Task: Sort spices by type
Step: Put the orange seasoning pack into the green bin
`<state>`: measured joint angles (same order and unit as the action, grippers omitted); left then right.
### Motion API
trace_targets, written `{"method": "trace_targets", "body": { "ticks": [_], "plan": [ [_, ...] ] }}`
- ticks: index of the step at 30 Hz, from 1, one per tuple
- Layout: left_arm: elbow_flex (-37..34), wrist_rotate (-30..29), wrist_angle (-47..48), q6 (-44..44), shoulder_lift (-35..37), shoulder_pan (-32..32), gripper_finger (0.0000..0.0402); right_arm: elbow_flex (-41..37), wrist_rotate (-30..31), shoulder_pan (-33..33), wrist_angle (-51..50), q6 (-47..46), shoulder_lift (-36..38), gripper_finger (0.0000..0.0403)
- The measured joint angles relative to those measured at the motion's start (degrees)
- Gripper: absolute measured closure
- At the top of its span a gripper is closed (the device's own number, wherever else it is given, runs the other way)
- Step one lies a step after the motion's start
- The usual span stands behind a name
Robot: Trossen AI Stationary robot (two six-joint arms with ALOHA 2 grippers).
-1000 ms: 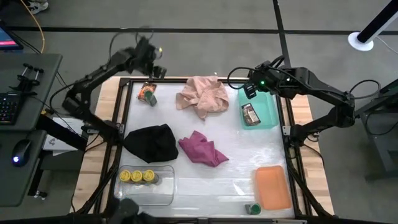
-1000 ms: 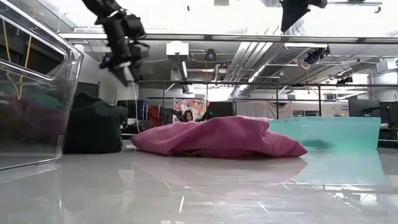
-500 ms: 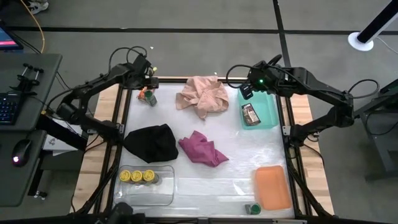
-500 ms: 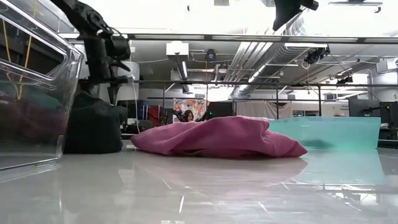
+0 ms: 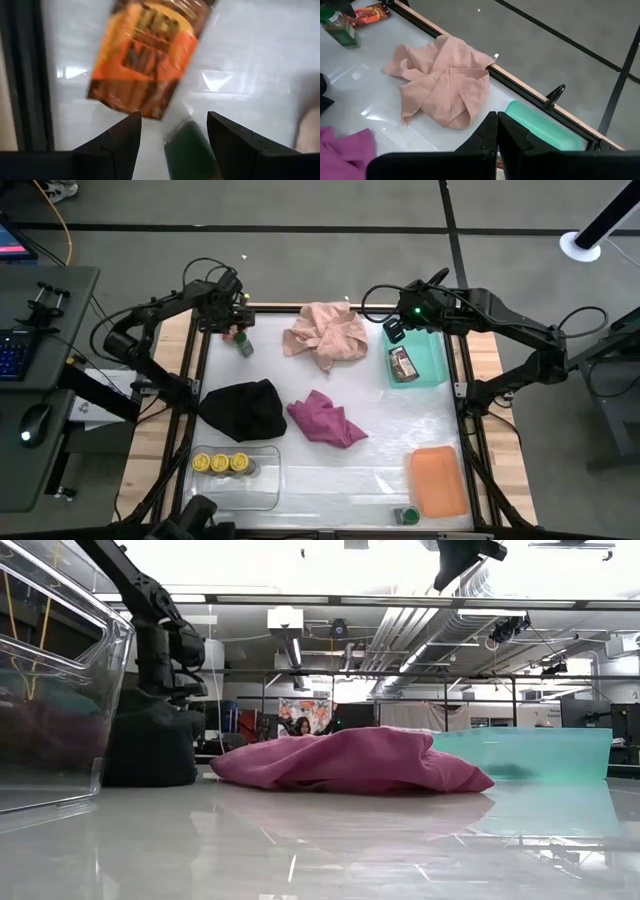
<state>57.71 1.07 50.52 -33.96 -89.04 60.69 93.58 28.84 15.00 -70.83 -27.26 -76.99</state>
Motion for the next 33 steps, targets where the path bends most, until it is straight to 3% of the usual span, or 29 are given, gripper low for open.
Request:
{"method": "trace_targets", "body": {
  "ticks": [3,9,21,28,33],
  "plan": [
    [0.0,-0.5,1.17,-0.64,1.61,-2.14,0.0193,0.0,0.05,0.0,0.04,0.76,0.0,0.0403],
    [0.0,-7.56,-3.79,0.27,2.3,-1.75,0.0193,0.0,1.08,0.0,0.32,2.06,0.0,0.0403],
    [0.04,-7.99,-0.54,6.04,-4.54,0.32,0.0193,0.0,1.04,0.01,1.22,3.34,0.0,0.0403],
    [0.47,-15.47,-0.96,5.75,-10.1,-2.83,0.0193,0.0,0.64,0.0,1.29,3.34,0.0,0.0403],
    [0.5,-16.47,-2.86,7.56,-10.61,-3.5,0.0193,0.0,-0.05,0.0,1.27,3.34,0.0,0.0403]
  ]
}}
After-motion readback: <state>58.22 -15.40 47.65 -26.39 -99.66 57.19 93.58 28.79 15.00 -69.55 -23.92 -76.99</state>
